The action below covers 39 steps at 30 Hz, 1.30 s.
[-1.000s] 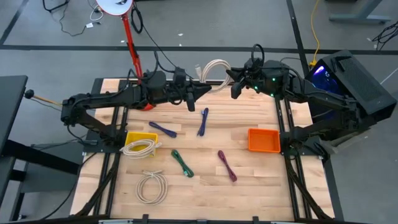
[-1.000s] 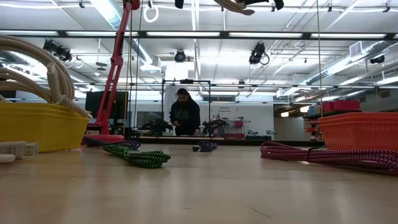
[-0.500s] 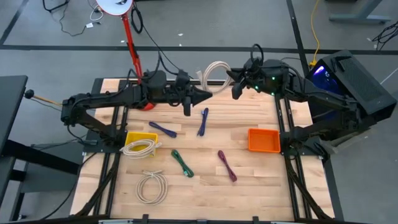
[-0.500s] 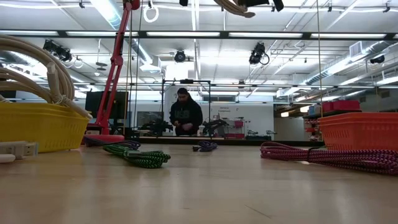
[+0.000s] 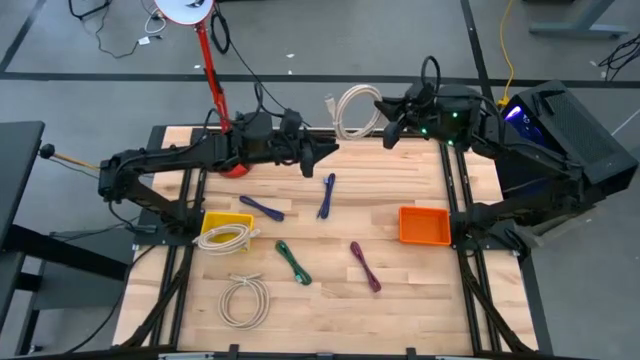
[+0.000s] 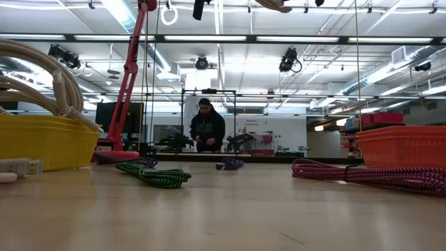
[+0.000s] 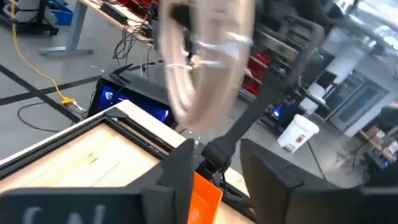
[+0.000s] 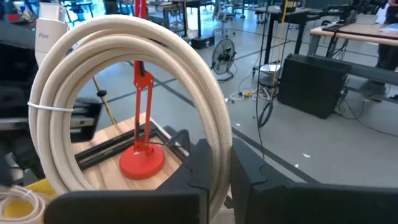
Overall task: Pick & Place USB Port
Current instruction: Put the light brown HDMI cable into the yellow bin
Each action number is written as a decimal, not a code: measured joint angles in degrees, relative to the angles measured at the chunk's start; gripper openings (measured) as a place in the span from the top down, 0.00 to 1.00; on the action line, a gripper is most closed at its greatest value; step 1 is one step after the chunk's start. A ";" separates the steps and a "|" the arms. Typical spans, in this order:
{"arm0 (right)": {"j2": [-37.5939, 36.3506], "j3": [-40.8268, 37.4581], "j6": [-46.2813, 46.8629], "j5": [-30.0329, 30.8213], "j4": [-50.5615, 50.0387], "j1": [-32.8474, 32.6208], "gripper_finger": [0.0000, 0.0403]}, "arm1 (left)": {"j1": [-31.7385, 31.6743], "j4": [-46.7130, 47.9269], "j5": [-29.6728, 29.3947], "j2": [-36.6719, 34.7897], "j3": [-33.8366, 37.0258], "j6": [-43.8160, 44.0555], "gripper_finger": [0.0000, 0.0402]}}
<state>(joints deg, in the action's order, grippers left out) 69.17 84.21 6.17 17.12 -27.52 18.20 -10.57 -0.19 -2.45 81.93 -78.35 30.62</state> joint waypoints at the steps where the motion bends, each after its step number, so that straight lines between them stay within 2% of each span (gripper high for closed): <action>1: 0.00 0.08 -0.05 -0.08 -0.52 0.02 0.95 | -0.07 -0.39 0.17 0.00 0.00 0.27 0.62; 6: 0.20 0.12 0.01 -0.24 -1.15 0.02 0.95 | -0.24 -3.30 0.64 -0.02 0.00 0.00 0.52; 11: 0.63 0.13 0.48 -0.27 -1.17 0.02 0.95 | -0.86 -5.64 0.50 -0.04 0.00 0.26 0.46; 16: 0.94 0.15 1.75 -0.89 -0.99 -0.60 0.95 | -1.12 -6.34 -3.67 -0.07 0.00 -0.03 0.45; 30: 1.48 0.17 2.41 -0.16 1.19 -2.94 0.95 | -5.16 -8.41 -6.96 -0.15 0.00 -0.73 0.47; 33: 1.73 0.17 2.41 -0.39 1.29 -3.17 0.95 | -5.40 -8.38 -7.20 -0.15 0.00 -2.38 0.54; 35: 1.75 0.17 2.41 -0.50 1.28 -3.17 0.95 | -5.42 -8.36 -7.22 -0.15 0.00 -3.14 0.67; 37: 1.77 0.17 2.42 -0.62 1.24 -3.19 0.95 | -5.42 -8.41 -6.87 -0.15 0.00 -4.78 0.87; 38: 1.75 0.17 2.39 -0.65 1.22 -3.21 0.95 | -5.40 -8.45 -6.74 -0.15 0.00 -5.53 0.92; 39: 1.75 0.17 2.37 -0.63 1.20 -3.21 0.95 | -5.39 -8.49 -6.76 -0.16 0.00 -5.98 0.92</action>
<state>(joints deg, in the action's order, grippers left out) 70.91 84.38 8.54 16.49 -26.32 14.98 -15.96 -8.69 -9.21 81.77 -78.35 24.64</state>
